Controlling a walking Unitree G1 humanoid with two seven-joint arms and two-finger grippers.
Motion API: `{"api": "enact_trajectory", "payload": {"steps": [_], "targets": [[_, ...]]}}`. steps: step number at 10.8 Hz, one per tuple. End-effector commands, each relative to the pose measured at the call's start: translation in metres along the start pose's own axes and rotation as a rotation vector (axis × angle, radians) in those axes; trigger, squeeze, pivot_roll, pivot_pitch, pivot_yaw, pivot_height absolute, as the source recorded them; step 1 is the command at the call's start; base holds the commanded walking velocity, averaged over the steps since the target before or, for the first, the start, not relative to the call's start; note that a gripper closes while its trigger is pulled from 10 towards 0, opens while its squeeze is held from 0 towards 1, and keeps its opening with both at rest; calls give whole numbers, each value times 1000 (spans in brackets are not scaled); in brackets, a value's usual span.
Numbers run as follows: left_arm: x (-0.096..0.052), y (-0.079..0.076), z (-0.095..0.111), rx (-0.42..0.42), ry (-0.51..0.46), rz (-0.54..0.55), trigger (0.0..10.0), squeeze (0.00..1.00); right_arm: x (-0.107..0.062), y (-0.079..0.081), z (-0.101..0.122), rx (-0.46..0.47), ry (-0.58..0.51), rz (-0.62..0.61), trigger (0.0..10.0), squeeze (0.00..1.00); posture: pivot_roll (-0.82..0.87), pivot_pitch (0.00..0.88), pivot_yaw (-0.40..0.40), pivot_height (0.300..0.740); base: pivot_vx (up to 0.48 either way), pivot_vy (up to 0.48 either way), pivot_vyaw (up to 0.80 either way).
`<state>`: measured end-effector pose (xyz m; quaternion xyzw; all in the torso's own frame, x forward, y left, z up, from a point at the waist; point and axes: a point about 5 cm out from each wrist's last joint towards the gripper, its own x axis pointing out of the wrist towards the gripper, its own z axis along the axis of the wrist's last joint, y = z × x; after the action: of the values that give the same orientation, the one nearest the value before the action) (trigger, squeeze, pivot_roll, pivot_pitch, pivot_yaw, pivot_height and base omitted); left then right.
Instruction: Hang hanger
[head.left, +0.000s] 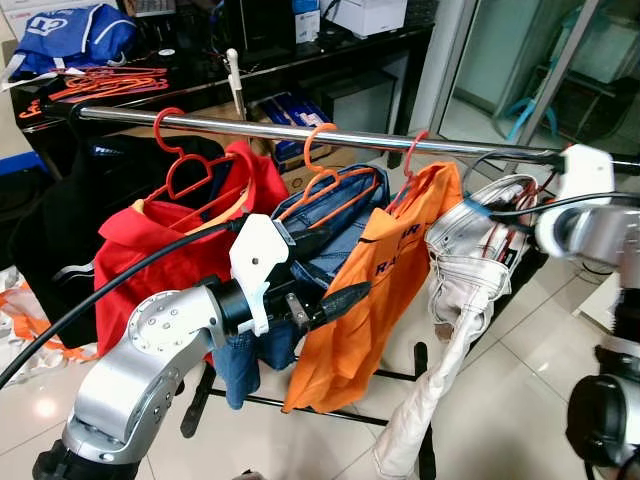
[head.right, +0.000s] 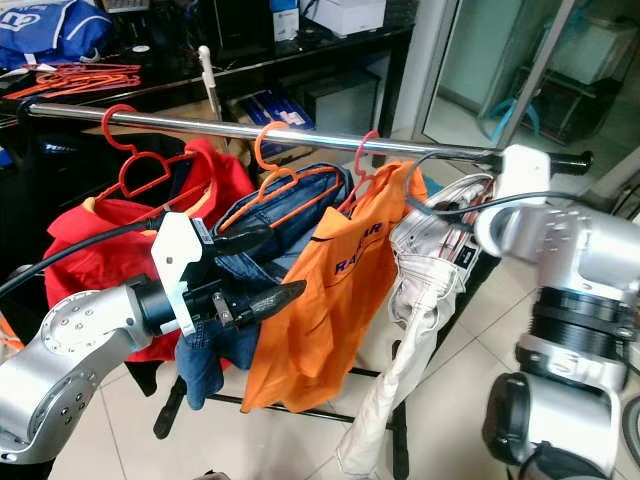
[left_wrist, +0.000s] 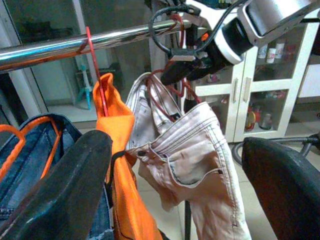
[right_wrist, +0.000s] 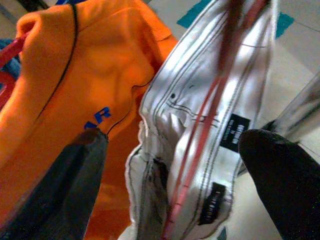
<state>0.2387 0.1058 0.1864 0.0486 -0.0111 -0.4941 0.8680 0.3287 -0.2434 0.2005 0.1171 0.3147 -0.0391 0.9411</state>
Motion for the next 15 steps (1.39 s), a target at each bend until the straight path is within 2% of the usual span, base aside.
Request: {"api": "enact_trajectory", "payload": {"steps": [1,2,3,5,6,7,8,9,10,11,12,13,15], "targets": [[-1,0,3,5,-5,-4,10000,0,3,2,0,-15,0,-1,4039,0,-177,0,-4,740,0,0,0],[-1,1,2,12,2,-3,10000,0,5,3,-1,-30,8,-2,1373,0,-176,0,-3,740,0,0,0],[-1,2,3,12,0,-3,10000,0,5,4,-1,-25,8,2,392,0,-175,1,-1,740,0,0,0],[-2,0,4,14,-5,-17,10000,0,5,2,3,-43,-14,-21,4706,0,-172,2,6,740,0,0,0],[-2,-1,4,15,-1,-24,10000,0,5,1,5,-43,-20,-22,8510,0,-172,2,6,740,0,0,0],[-3,-1,3,25,8,-34,10000,0,6,1,4,-27,-14,-8,9569,0,-168,0,7,740,0,0,0],[-3,-1,3,25,8,-36,10000,0,7,0,2,-21,-9,-5,9176,0,-167,0,8,740,0,0,0],[-3,-1,4,20,3,-35,10000,0,8,-3,3,-20,-12,-13,5569,0,-166,0,11,740,0,0,0],[-4,-1,4,16,0,-36,10000,0,8,-4,4,-17,-17,-17,2471,0,-164,0,14,740,0,0,0],[-5,-1,4,16,1,-36,10000,0,8,-5,5,-14,-23,-19,863,0,-165,0,14,740,0,0,0],[-5,-1,4,17,3,-35,10000,0,9,-5,6,-13,-26,-19,980,0,-165,0,16,740,0,0,0],[-5,0,3,19,6,-34,10000,0,8,-5,7,-14,-28,-18,0,0,-168,0,14,740,0,0,0],[-4,0,3,22,6,-30,10000,0,9,-6,7,-16,-32,-20,0,0,-168,0,13,740,0,0,0]]}}
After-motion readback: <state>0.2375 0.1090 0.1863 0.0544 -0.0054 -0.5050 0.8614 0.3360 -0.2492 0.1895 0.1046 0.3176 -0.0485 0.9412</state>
